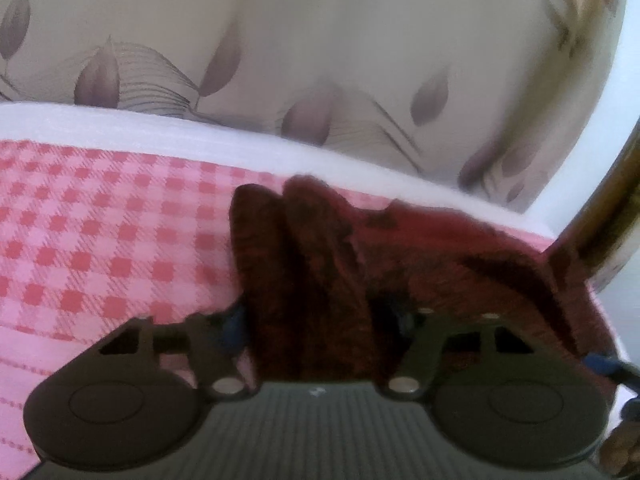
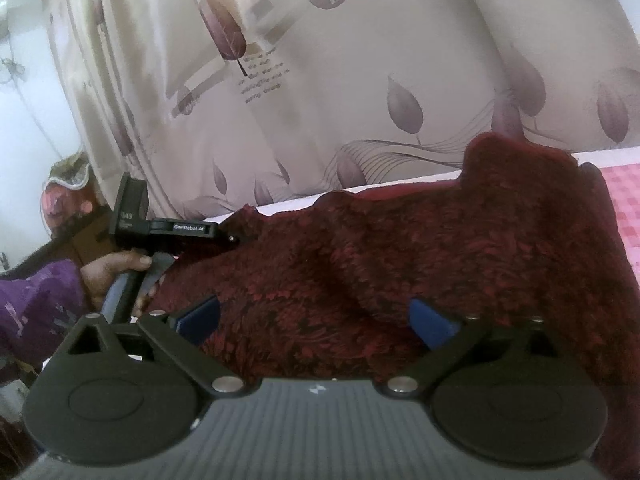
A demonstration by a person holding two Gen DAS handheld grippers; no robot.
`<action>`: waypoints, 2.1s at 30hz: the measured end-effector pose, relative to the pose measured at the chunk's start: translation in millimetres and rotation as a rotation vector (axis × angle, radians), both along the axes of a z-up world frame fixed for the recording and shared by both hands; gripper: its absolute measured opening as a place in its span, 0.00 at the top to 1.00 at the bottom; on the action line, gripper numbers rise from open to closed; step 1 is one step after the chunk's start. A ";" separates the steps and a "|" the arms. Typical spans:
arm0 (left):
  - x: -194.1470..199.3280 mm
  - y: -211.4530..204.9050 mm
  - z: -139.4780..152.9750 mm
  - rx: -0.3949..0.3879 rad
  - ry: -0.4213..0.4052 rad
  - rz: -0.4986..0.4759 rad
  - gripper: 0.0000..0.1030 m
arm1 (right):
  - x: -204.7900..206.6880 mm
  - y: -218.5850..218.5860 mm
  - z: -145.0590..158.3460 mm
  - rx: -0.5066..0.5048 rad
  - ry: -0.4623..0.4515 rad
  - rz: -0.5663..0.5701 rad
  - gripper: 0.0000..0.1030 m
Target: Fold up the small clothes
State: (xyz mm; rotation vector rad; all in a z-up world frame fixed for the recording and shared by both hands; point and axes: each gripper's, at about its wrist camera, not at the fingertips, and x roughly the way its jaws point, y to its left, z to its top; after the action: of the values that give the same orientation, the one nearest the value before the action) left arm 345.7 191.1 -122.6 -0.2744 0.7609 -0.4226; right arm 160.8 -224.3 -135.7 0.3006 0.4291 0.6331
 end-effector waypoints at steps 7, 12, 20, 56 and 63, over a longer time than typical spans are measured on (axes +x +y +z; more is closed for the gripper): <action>3.0 12.6 -9.4 -0.167 0.052 0.016 0.75 | -1.4 -2.8 -0.9 0.037 -0.004 -0.017 0.02; -15.0 -7.3 18.3 -0.144 0.041 0.119 0.77 | -5.7 -12.2 0.4 0.107 -0.028 -0.044 0.02; -76.4 -94.6 80.7 0.012 -0.172 0.120 0.78 | 14.3 -23.4 43.3 0.501 0.075 0.076 0.03; -204.2 -186.6 131.0 -0.112 -0.382 -0.042 0.27 | 82.5 -32.3 80.8 0.229 0.310 0.071 0.75; -186.4 -127.2 148.4 -0.216 -0.318 0.107 0.13 | 93.7 -109.4 86.5 0.272 0.235 -0.047 0.76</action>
State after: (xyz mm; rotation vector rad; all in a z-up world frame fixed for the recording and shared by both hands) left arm 159.3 63.9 25.9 -0.4365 0.3870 -0.4350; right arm 254.4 -333.7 -49.2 0.6462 0.5600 0.6121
